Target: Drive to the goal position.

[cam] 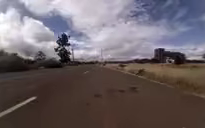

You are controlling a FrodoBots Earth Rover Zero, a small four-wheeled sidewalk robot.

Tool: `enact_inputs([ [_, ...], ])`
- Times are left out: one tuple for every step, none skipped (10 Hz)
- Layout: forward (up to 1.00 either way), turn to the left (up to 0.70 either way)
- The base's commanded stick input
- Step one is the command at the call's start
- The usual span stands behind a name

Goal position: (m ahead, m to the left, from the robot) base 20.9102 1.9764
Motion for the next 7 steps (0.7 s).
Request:
enact_inputs([
  [0.70,0.00],
  [0.70,0.00],
  [0.70,0.00],
  [0.70,0.00],
  [0.70,0.00],
  [0.70,0.00],
  [0.70,0.00],
])
